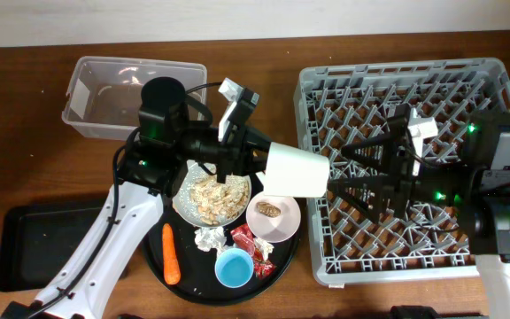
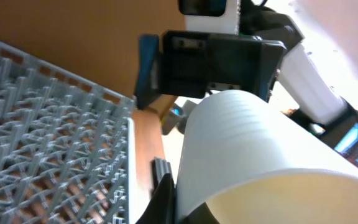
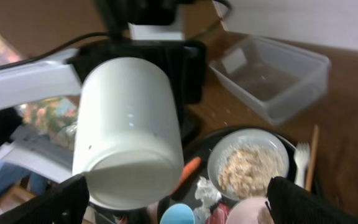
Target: Sort waste into correct bins and load items into the dishwasher rack
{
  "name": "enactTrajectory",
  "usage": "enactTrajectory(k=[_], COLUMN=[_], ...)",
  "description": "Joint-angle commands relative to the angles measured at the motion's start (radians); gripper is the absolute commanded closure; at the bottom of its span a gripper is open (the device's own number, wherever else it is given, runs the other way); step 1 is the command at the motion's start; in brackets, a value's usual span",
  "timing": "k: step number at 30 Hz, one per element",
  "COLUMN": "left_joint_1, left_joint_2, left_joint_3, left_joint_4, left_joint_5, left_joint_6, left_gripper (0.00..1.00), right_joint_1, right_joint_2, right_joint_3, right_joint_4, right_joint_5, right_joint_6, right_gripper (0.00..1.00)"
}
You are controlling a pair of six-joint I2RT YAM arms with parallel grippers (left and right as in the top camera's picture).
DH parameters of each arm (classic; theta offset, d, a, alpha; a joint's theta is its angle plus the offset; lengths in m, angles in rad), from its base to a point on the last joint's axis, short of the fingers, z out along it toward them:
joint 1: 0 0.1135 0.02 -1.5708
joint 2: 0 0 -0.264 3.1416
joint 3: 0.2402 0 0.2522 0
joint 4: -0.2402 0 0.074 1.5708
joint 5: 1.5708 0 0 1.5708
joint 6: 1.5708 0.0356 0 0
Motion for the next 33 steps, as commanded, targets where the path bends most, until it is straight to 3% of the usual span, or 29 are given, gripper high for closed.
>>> enactTrajectory(k=[1, 5, 6, 10, 12, 13, 14, 19, 21, 25, 28, 29, 33], left_joint_1=[-0.033, -0.033, -0.033, -0.033, -0.033, -0.033, -0.033, 0.124, 0.208, 0.268, 0.268, 0.268, 0.268], left_joint_2=[0.000, 0.000, 0.000, 0.000, 0.000, 0.000, 0.000, 0.000, 0.000, 0.000, 0.000, 0.000, 0.000], left_joint_3=[0.013, 0.013, 0.013, 0.013, 0.013, 0.013, 0.013, 0.013, 0.013, 0.013, 0.013, 0.013, 0.013], left_joint_4=[0.055, 0.089, 0.089, 0.089, 0.100, 0.100, 0.100, 0.099, 0.099, 0.098, 0.095, 0.094, 0.040], left_joint_5=[0.105, 0.088, 0.069, 0.035, 0.021, 0.013, -0.006, -0.006, 0.053, 0.107, 0.101, 0.101, 0.101], left_joint_6=[-0.072, -0.072, -0.072, -0.072, -0.072, -0.072, -0.072, -0.117, -0.121, -0.162, -0.163, -0.162, -0.160], left_gripper=[0.99, 1.00, 0.99, 1.00, 0.99, 0.82, 0.01, 0.01, 0.01, 0.01, 0.01, 0.01, 0.02], right_joint_1=[0.006, 0.121, 0.174, 0.204, 0.204, 0.204, 0.202, 0.164, 0.018, -0.377, -0.490, -0.518, -0.631], right_joint_2=[-0.004, -0.002, 0.008, 0.015, 0.015, 0.015, 0.014, -0.056, -0.085, -0.076, -0.009, 0.055, 0.294], right_joint_3=[0.017, 0.017, 0.017, 0.017, 0.017, 0.017, 0.017, 0.018, 0.018, 0.048, 0.119, 0.155, 0.157], right_joint_4=[0.072, 0.071, 0.069, 0.064, 0.064, 0.064, 0.066, 0.068, 0.002, -0.256, -0.343, -0.408, -0.436], right_joint_5=[-0.253, -0.258, -0.222, -0.211, -0.210, -0.211, -0.210, -0.008, 0.248, 0.634, 0.888, 1.066, 1.168], right_joint_6=[-0.021, -0.022, -0.021, 0.009, 0.009, 0.009, 0.008, 0.063, 0.183, 0.189, 0.292, 0.383, 0.465], right_gripper=[0.04, 0.06, 0.15, 0.28, 0.43, 0.43, 0.43, 0.44, 0.44, 0.44, 0.44, 0.44, 0.44])
